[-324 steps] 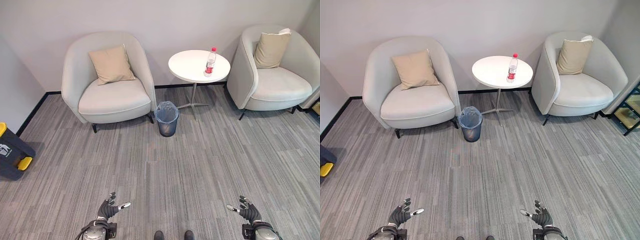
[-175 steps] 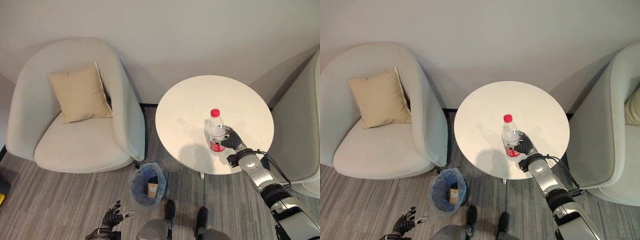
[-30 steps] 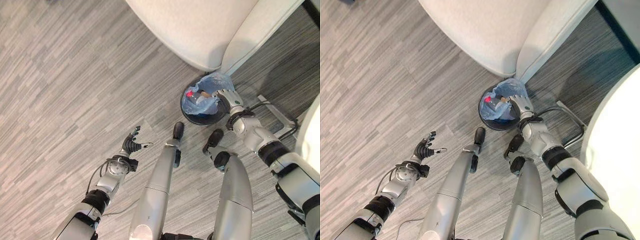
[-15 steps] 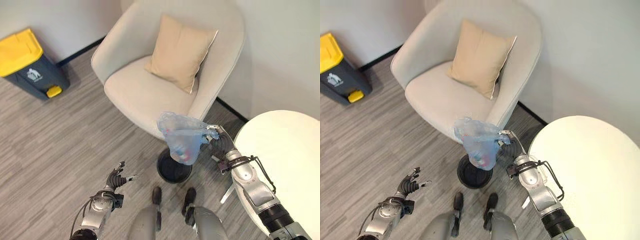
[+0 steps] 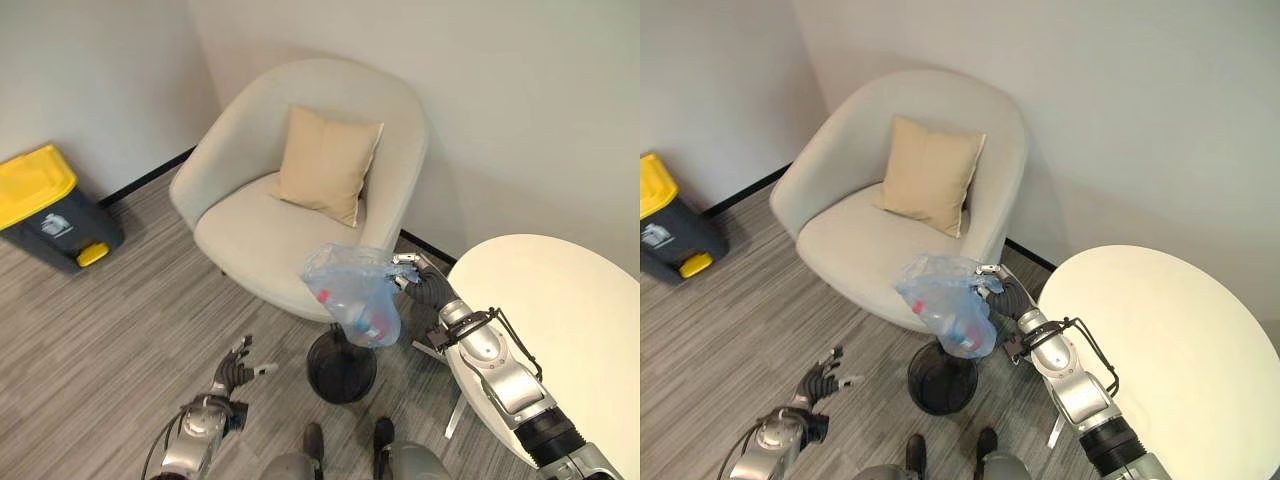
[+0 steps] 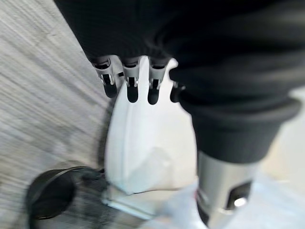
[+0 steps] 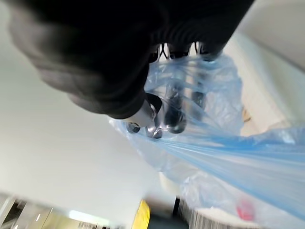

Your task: Gather garbage on tea table into small bin, then transfer packed bag to large trash can.

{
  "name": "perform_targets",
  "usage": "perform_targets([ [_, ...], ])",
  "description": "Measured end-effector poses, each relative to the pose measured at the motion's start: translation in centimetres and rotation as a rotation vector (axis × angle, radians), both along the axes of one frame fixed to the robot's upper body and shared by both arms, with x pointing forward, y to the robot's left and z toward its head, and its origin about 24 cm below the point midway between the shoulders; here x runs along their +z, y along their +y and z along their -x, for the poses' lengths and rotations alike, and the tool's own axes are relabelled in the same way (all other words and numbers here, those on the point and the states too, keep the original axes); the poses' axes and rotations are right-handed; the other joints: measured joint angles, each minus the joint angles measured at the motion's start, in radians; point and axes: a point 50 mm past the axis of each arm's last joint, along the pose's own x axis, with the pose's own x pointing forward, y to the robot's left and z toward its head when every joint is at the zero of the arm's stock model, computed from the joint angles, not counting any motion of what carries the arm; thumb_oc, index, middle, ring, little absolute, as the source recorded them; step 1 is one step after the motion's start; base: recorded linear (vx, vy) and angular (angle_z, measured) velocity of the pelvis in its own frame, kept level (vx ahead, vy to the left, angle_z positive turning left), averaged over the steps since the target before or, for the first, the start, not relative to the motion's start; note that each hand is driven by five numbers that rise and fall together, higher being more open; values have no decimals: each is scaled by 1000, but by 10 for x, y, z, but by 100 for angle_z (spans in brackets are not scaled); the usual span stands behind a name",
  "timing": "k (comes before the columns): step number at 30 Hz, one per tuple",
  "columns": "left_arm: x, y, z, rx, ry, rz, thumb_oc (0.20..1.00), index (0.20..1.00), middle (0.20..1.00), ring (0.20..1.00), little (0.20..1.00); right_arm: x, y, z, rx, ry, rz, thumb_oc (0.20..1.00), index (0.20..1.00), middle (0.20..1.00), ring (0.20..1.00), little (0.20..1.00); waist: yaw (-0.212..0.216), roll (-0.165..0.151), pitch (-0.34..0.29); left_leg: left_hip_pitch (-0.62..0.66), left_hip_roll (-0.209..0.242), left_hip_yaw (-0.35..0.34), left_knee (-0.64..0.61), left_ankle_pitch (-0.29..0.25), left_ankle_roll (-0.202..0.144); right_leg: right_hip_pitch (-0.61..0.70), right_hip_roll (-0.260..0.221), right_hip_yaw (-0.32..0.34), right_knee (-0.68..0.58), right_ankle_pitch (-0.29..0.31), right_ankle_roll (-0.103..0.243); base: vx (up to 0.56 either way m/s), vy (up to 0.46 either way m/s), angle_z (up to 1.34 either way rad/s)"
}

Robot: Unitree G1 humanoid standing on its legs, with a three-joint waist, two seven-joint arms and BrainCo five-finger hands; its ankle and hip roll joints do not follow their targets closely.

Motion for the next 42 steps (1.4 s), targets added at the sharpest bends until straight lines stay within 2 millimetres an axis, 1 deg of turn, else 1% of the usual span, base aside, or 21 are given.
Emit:
perform_targets([
  [1, 4, 1, -1, -3, -18, -4, 1000, 1000, 1000, 1000, 1000, 5, 2, 0, 10, -25, -7, 200, 200, 200, 200, 200, 13, -5, -2, -20, 2, -14, 4, 10, -14, 41, 5, 6, -27, -23, -11, -148, -196, 32],
  [2, 6, 2, -2, -6, -28, -10, 1000, 1000, 1000, 1000, 1000, 9, 4, -2, 17, -45, -11, 200, 200, 200, 200, 200, 26, -16, 1, -35, -1, -22, 5, 20, -29, 90, 12, 8, -123, -41, -28, -260, -258, 41],
  [3, 2, 1, 0, 0, -12, -2, 1000, 1000, 1000, 1000, 1000, 16, 3, -7, 16, -68, -4, 200, 200, 200, 200, 200, 37, 17, 19, -70, 36, -61, 2, 73, -73, 141, 75, -1, -265, -7, -103, -392, -355, 41],
  [4, 1, 1, 6, 14, -10, 7, 1000, 1000, 1000, 1000, 1000, 11, 0, -7, 9, -48, 13, 200, 200, 200, 200, 200, 60, 26, 19, -92, 86, -82, -11, 87, -119, 129, 135, 2, -303, 20, -161, -275, -227, 34],
  [6, -2, -2, 14, 0, 4, 18, 1000, 1000, 1000, 1000, 1000, 10, -6, -6, 0, -44, 20, 200, 200, 200, 200, 200, 77, 39, 19, -126, 121, -111, -22, 95, -137, 89, 186, -10, -251, 28, -186, -281, -97, 31],
  [7, -2, -3, 14, 2, 3, 22, 1000, 1000, 1000, 1000, 1000, 9, -9, -6, -13, -32, 14, 200, 200, 200, 200, 200, 70, 35, 25, -141, 123, -116, -20, 79, -152, 73, 191, -29, -239, 19, -218, -269, -51, 58],
  [8, 0, -7, 14, -12, -6, 28, 1000, 1000, 1000, 1000, 1000, 8, -14, -6, -22, -24, 16, 200, 200, 200, 200, 200, 68, 43, 24, -168, 129, -137, -22, 75, -154, 42, 194, -45, -216, 48, -232, -199, -4, 64],
  [9, 3, -11, 10, -29, -19, 30, 1000, 1000, 1000, 1000, 1000, 6, -19, -7, -38, -13, 30, 200, 200, 200, 200, 200, 57, 46, 31, -191, 131, -141, -9, 56, -162, 31, 185, -82, -218, 44, -243, -194, 10, 81],
  [11, 9, -13, -1, -49, -48, 24, 1000, 1000, 1000, 1000, 1000, 1, -20, -6, -43, 10, 36, 200, 200, 200, 200, 200, 46, 5, 44, -206, 78, -93, 42, 25, -145, 20, 118, -121, -247, 90, -280, -174, 17, 71],
  [13, 18, -15, -9, -68, -86, 26, 1000, 1000, 1000, 1000, 1000, 4, -21, -6, -41, 2, 21, 200, 200, 200, 200, 200, 21, -18, 43, -211, 28, -48, 189, -31, -146, 52, 77, -144, -343, 144, -266, -52, 20, 71],
  [14, 21, -17, -13, -80, -103, 31, 1000, 1000, 1000, 1000, 1000, 7, -20, -7, -37, -8, 13, 200, 200, 200, 200, 200, 11, -19, 43, -168, 15, -51, 184, -48, -141, 64, 69, -147, -376, 153, -260, -59, 44, 51],
  [17, 27, -19, -17, -106, -126, 37, 1000, 1000, 1000, 1000, 1000, 11, -19, -9, -32, -16, 3, 200, 200, 200, 200, 200, 3, -30, 45, -70, 30, -80, 210, -95, -145, 76, 58, -168, -406, 192, -250, 20, 94, 21],
  [18, 29, -20, -20, -116, -136, 36, 1000, 1000, 1000, 1000, 1000, 11, -20, -9, -36, -18, 2, 200, 200, 200, 200, 200, -12, -36, 47, -44, 34, -72, 201, -108, -146, 77, 52, -180, -415, 191, -228, 99, 142, 45],
  [21, 44, -30, -28, -170, -204, 28, 1000, 1000, 1000, 1000, 1000, 16, -30, -11, -74, -35, -6, 200, 200, 200, 200, 200, -39, -18, 46, 46, 40, -76, 25, -100, -136, 87, 52, -215, -442, 218, -187, 43, 123, 37],
  [22, 49, -31, -31, -181, -227, 17, 1000, 1000, 1000, 1000, 1000, 17, -32, -11, -90, -39, -22, 200, 200, 200, 200, 200, -38, -23, 47, 61, 34, -77, -11, -75, -86, 85, 44, -217, -437, 222, -180, 29, 126, 23],
  [24, 54, -32, -34, -194, -245, 11, 1000, 1000, 1000, 1000, 1000, 18, -30, -11, -84, -43, -26, 200, 200, 200, 200, 200, -41, -33, 42, 65, 15, -77, -14, -68, -77, 84, 30, -203, -441, 223, -159, 43, 96, 8],
  [25, 66, -35, -36, -230, -293, 6, 1000, 1000, 1000, 1000, 1000, 25, -26, -9, -57, -72, -43, 200, 200, 200, 200, 200, -36, -31, 38, 62, -8, -66, -19, -59, -50, 77, 5, -184, -437, 228, -148, 55, 110, -2],
  [28, 78, -36, -37, -296, -331, -30, 1000, 1000, 1000, 1000, 1000, 31, -20, -8, -19, -81, -71, 200, 200, 200, 200, 200, -31, -41, 30, 70, -31, -49, -35, -51, -39, 68, -15, -159, -440, 255, -115, 48, 77, -11],
  [30, 80, -45, -41, -363, -337, -56, 1000, 1000, 1000, 1000, 1000, 28, -17, -7, -2, -68, -70, 200, 200, 200, 200, 200, -32, -49, 1, 92, -39, -37, -61, -39, -26, 77, -19, -145, -454, 270, -114, 44, 40, -13],
  [36, 95, -76, -57, -460, -420, -92, 1000, 1000, 1000, 1000, 1000, 20, 11, -4, 100, -28, -84, 200, 200, 200, 200, 200, -43, -65, -43, 135, -32, -31, -93, -35, -29, 144, 0, -141, -544, 304, -117, 38, 14, -7],
  [42, 107, -90, -72, -440, -497, -154, 1000, 1000, 1000, 1000, 1000, 33, 47, -12, 205, -59, -109, 200, 200, 200, 200, 200, -46, -66, -74, 165, -22, -26, -113, -32, -34, 175, 12, -138, -566, 309, -118, 15, 3, -3],
])
